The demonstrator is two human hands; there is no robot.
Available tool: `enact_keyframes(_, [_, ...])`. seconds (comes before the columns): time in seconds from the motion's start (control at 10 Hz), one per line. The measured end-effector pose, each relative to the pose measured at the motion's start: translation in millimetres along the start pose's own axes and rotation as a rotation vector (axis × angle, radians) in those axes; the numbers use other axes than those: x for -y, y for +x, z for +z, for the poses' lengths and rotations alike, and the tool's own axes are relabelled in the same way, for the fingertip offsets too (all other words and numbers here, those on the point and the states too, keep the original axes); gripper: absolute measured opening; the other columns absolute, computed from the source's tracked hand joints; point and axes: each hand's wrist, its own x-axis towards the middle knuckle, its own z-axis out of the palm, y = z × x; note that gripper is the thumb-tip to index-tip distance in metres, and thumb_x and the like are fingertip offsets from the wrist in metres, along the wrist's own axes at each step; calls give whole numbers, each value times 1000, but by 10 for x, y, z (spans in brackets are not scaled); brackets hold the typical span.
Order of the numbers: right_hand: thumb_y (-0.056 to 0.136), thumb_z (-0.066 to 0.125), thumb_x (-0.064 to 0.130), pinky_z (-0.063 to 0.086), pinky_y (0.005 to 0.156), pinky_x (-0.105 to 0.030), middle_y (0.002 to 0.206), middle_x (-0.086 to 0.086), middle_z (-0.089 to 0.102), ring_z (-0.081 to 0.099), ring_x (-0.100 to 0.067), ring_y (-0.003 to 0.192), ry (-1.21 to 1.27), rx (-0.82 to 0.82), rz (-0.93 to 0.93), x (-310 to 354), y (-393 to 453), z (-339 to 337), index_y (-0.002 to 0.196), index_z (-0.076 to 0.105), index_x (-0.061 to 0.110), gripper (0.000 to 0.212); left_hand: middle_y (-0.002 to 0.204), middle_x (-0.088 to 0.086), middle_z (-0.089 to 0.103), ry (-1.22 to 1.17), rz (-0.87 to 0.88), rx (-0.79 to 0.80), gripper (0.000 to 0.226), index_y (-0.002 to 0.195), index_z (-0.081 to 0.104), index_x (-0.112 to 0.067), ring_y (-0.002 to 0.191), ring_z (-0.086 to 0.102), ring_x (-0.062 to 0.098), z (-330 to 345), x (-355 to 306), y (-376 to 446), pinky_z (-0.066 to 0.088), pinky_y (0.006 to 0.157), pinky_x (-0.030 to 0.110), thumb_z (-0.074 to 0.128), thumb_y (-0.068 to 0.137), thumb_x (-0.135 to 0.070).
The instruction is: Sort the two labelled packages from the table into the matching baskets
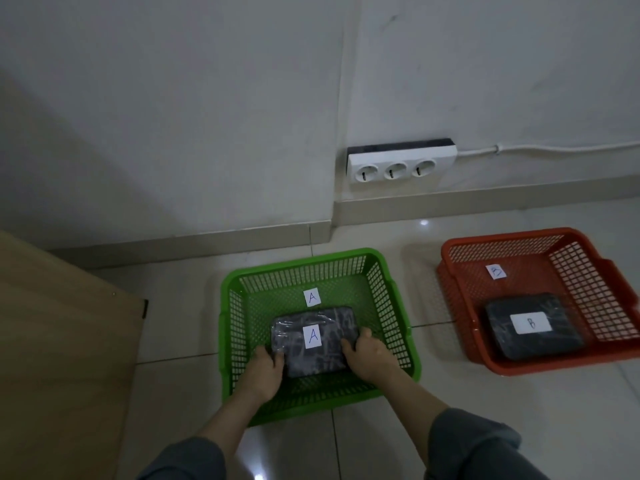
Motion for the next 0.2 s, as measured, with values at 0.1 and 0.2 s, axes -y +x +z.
enact_keyframes(0.1, [96, 33, 45, 44, 100, -46, 129, -20, 52, 51, -35, 119, -29, -46, 8, 59, -271, -241, 120, 39, 4, 48, 108, 22, 59, 83, 30, -69, 34, 111, 46, 3, 92, 58, 32, -300, -129, -215, 48, 79, 35, 38, 96, -27])
enact_keyframes(0.2, [97, 35, 40, 43, 98, -45, 129, -22, 52, 51, -37, 119, -7, -106, -28, 183, -805, -724, 120, 41, 2, 44, 105, 20, 59, 194, 82, -75, 29, 110, 46, 0, 86, 57, 31, -755, -351, -650, 50, 81, 40, 37, 96, -24])
